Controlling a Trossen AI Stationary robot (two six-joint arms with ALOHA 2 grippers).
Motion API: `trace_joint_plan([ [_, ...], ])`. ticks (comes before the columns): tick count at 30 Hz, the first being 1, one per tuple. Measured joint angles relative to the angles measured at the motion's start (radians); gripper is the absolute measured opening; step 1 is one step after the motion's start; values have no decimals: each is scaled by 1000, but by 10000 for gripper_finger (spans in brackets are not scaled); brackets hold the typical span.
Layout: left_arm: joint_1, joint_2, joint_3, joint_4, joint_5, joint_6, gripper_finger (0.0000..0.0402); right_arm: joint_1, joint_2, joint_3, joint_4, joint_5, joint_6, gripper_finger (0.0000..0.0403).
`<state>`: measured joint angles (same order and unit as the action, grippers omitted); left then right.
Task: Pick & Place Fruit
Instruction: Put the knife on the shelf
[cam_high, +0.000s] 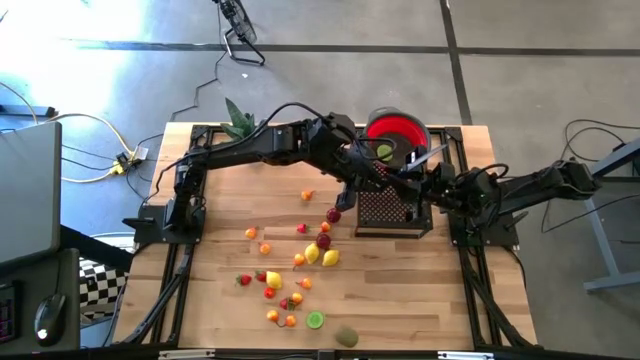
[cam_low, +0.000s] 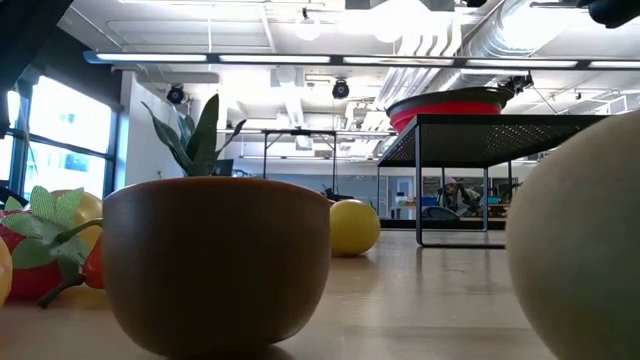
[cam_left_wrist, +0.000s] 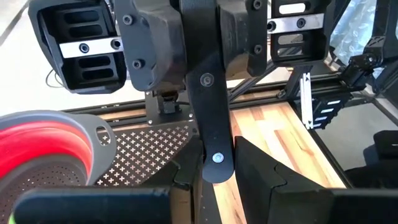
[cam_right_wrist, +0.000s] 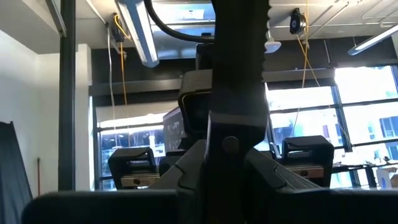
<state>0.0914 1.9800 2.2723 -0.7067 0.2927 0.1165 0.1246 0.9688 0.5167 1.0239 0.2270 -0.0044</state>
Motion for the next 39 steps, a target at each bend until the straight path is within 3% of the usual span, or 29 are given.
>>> trace_joint_plan([
  [12,0,0,0,7,0,1,82,0,-1,0,2,5,9,58],
  [25,0,0,0,31,-41,3,213,1,-2,0,-16,4,14,58],
  [35,-1,0,0,26,-41,2,222,1,-2,0,-24,3,13,58],
  [39,0,1,0,100,-41,-13,223,1,-2,0,-27,1,14,58],
])
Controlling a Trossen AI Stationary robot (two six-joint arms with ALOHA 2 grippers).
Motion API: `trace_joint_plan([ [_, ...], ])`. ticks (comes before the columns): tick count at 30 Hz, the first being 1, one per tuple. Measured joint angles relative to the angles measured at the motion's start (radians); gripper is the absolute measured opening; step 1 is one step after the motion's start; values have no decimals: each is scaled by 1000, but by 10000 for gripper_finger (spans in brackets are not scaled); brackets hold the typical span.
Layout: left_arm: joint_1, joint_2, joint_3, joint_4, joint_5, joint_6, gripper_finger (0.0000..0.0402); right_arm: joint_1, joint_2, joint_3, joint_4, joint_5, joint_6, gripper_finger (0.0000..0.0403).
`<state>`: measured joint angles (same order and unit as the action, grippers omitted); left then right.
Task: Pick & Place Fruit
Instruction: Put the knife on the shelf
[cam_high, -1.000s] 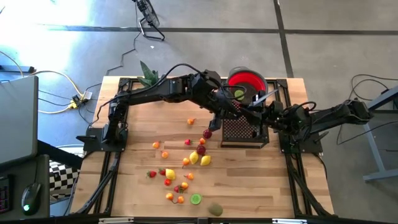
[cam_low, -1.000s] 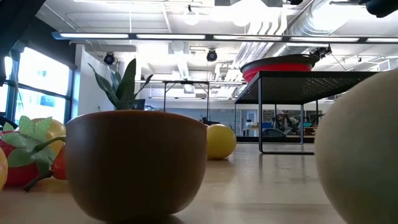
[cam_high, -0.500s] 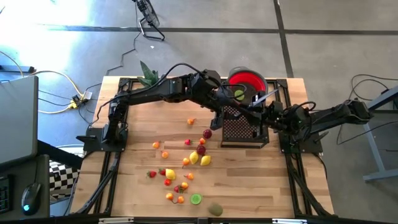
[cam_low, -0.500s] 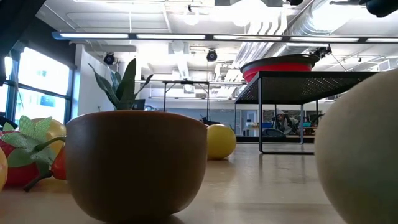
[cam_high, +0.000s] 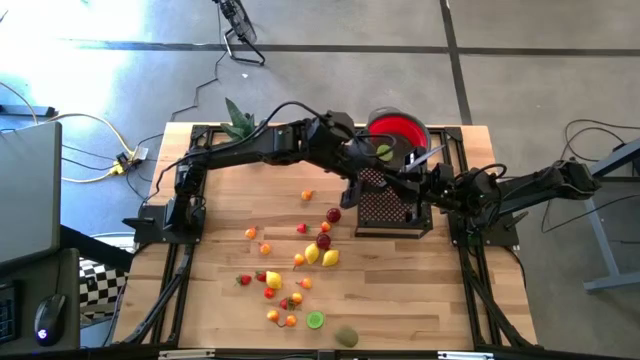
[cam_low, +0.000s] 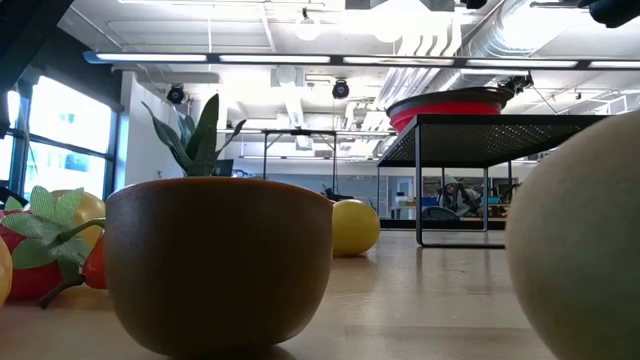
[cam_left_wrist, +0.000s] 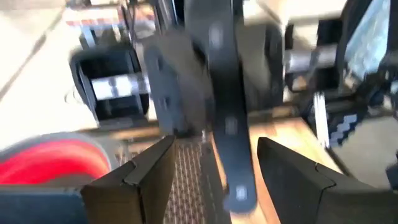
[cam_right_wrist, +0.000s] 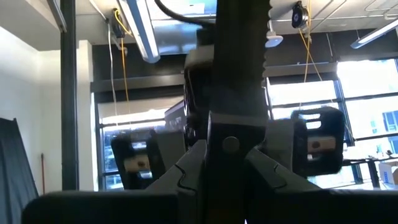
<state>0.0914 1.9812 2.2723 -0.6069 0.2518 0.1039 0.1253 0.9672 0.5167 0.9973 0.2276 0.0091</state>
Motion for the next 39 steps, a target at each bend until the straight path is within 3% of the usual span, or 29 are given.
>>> trace_joint_plan([
  [4,0,0,0,6,-1,-71,223,0,0,0,-8,4,-3,58],
  [12,-23,-22,0,32,-42,25,223,0,0,0,-21,2,-6,58],
  [17,-28,-57,-88,100,-18,46,223,0,0,0,-39,3,-5,58],
  [22,-42,-169,-350,318,-44,36,223,1,-6,-1,-76,0,-4,58],
  [28,-40,-408,-752,613,-57,-30,223,-1,-25,0,-127,14,21,58],
  [33,-67,-601,-990,663,-102,-30,223,0,-32,-1,-152,13,21,58],
  [39,-98,-791,-1192,664,-278,-33,223,-1,-33,21,-203,29,25,58],
])
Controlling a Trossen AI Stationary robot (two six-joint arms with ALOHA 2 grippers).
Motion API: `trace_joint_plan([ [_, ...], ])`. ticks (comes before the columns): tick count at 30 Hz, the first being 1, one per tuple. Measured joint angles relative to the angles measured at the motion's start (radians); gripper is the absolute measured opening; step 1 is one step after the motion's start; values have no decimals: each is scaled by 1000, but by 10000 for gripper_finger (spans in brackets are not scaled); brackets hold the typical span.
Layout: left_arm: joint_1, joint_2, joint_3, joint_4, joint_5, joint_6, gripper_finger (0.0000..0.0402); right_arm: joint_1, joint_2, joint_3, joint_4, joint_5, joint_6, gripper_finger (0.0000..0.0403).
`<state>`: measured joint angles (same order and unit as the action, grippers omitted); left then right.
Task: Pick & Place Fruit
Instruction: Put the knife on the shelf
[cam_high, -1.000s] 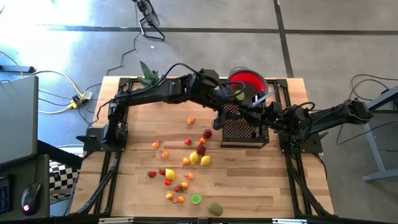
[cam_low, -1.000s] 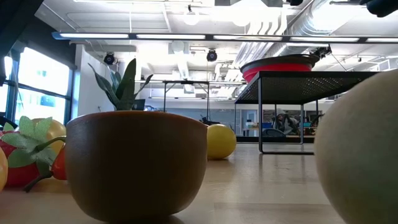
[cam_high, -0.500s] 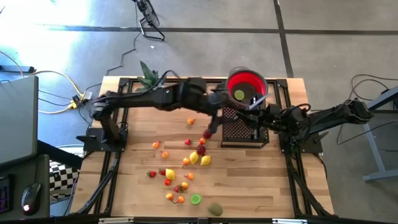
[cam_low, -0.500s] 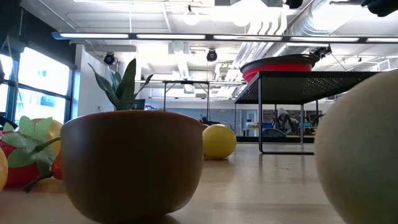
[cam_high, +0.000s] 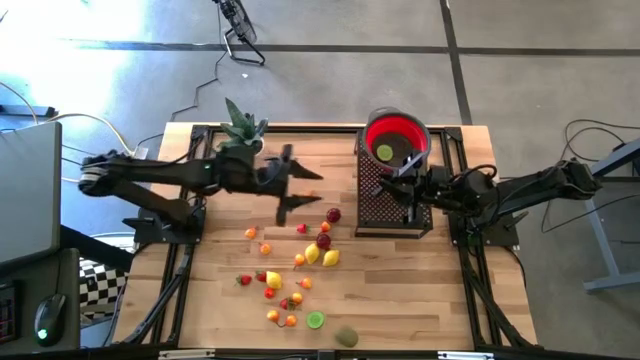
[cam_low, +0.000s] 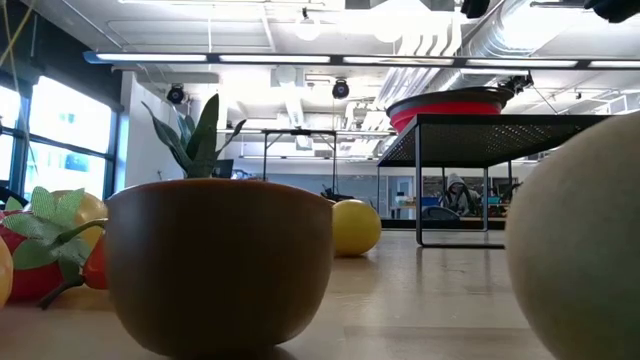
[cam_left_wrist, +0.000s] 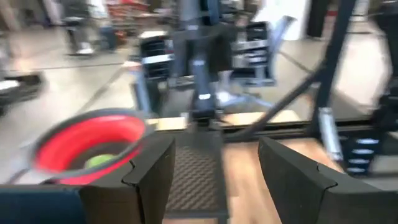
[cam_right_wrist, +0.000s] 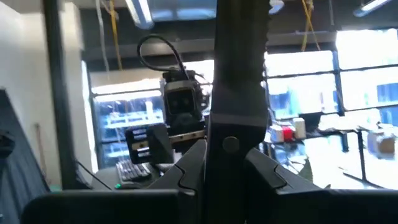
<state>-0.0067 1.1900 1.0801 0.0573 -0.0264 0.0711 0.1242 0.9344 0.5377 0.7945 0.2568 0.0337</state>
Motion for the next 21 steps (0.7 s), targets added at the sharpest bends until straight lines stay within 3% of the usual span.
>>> trace_joint_plan([
  [5,-1,-150,-184,11,-31,-33,223,0,5,103,-203,59,-7,58],
  [14,-1,-422,-413,-19,-69,-25,223,-1,54,295,-596,262,18,58],
  [21,-1,-606,-518,-39,-84,-31,223,-2,172,498,-946,291,106,58],
])
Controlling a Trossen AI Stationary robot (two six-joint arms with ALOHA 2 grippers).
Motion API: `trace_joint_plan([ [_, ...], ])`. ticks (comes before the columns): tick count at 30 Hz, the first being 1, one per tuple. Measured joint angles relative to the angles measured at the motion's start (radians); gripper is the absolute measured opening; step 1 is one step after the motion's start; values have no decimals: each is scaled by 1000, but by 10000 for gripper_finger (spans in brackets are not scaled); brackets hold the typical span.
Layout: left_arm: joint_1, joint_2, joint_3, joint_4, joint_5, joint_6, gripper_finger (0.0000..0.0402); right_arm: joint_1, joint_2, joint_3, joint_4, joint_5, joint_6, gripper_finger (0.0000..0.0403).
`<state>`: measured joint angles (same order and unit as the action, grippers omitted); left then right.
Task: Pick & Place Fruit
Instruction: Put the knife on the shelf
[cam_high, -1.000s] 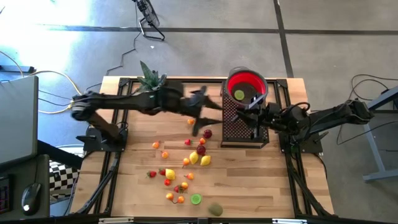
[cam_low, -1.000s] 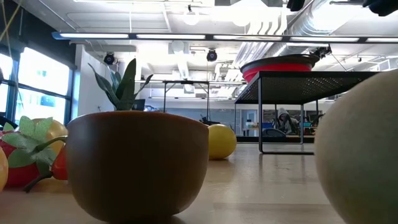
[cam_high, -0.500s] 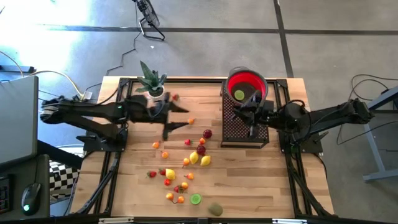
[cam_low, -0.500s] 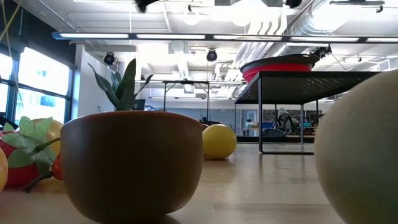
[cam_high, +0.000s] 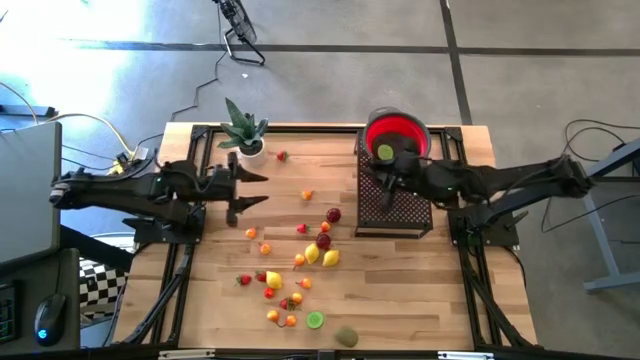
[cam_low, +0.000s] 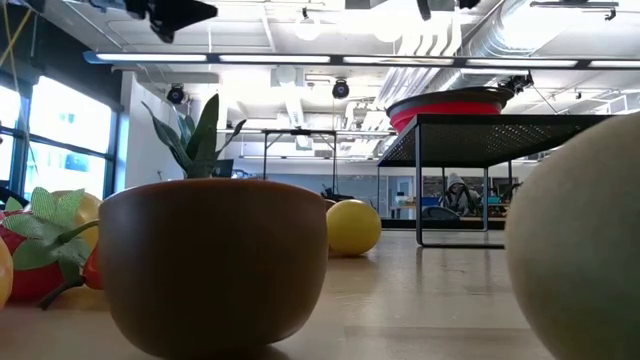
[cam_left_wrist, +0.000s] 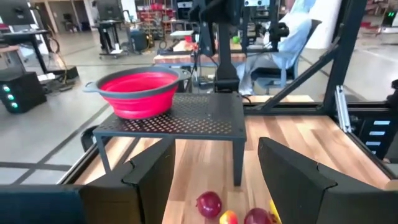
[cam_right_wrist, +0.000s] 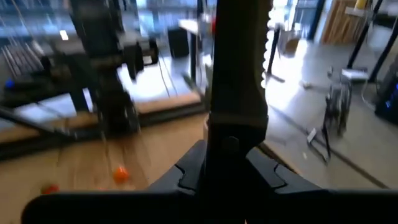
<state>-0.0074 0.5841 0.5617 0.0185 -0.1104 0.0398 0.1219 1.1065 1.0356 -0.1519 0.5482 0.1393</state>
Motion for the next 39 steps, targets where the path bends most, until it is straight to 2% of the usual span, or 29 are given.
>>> trace_joint_plan([
  [7,0,-61,-12,1,0,-19,223,-24,151,252,-454,-12,127,58],
  [12,0,-60,-12,1,1,-19,223,-58,240,386,-735,-106,208,58],
  [17,0,-55,-12,0,2,-19,223,-87,309,446,-976,-209,285,58],
  [21,0,-56,-12,1,2,-19,223,-89,350,446,-1121,-244,332,58],
  [28,0,-56,-12,1,2,-19,223,-22,393,443,-1285,-240,411,58],
  [34,0,-56,-12,1,2,-19,223,51,393,384,-1279,-221,475,58],
  [39,0,-56,-12,1,2,-19,223,80,393,335,-1277,-151,508,58],
])
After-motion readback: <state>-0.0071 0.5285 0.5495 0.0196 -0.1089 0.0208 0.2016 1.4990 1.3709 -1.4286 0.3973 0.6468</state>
